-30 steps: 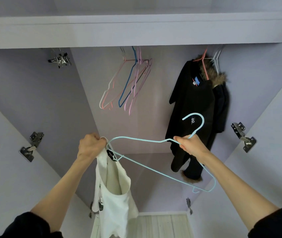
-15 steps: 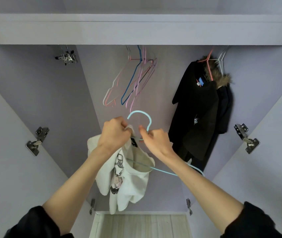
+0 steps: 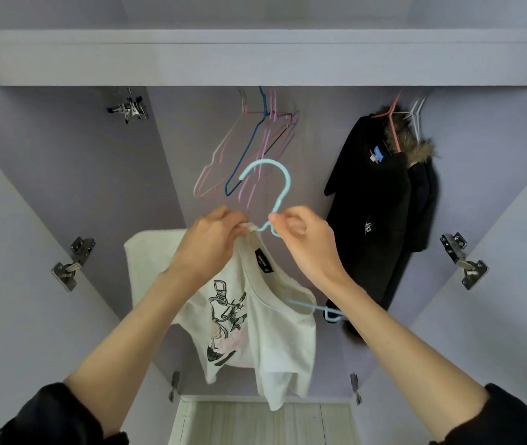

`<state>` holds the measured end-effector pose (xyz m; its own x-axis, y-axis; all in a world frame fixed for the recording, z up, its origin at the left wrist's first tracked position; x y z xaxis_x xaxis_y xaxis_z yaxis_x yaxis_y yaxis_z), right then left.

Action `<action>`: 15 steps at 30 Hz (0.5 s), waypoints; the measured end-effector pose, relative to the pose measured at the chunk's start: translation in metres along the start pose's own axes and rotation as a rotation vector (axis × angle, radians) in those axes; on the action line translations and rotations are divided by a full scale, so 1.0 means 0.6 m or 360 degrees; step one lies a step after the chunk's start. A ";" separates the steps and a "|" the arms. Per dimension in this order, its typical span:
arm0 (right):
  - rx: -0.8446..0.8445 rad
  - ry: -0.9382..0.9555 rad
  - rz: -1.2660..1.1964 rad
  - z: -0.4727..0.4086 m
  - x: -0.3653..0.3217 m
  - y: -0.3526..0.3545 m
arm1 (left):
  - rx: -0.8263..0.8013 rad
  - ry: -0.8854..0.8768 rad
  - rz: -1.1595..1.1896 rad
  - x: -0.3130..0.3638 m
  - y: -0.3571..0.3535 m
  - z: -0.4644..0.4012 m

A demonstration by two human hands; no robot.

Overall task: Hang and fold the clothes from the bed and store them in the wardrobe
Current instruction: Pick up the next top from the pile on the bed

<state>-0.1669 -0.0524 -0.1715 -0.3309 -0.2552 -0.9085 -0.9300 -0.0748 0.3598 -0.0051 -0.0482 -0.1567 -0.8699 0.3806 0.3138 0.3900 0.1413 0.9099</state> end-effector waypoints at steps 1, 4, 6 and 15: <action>0.0111 0.0164 0.0139 0.008 -0.005 0.006 | 0.0026 0.0023 0.0042 -0.006 0.004 0.002; 0.0110 0.0480 0.0347 0.040 0.006 0.002 | 0.0113 0.0056 0.0138 -0.021 0.018 0.005; -0.0359 0.0353 0.0407 0.062 0.037 -0.025 | 0.0159 0.0032 0.0146 -0.023 0.030 0.006; -0.0537 0.0091 0.0906 0.075 0.136 -0.075 | 0.0351 -0.0027 0.0189 -0.024 0.083 0.026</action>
<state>-0.1591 -0.0265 -0.2712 -0.7382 -0.3939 -0.5477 -0.5084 -0.2088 0.8354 0.0317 -0.0327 -0.1201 -0.8096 0.4213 0.4088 0.5473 0.2898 0.7852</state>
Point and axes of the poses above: each hand's wrist, its own z-axis away from the middle knuckle, its own y-axis out of the back of the hand, x = y × z, the point moved 3 cm from there along -z, towards the middle knuckle, and after that the axes turned 10 degrees about -x, right-handed, at the moved point
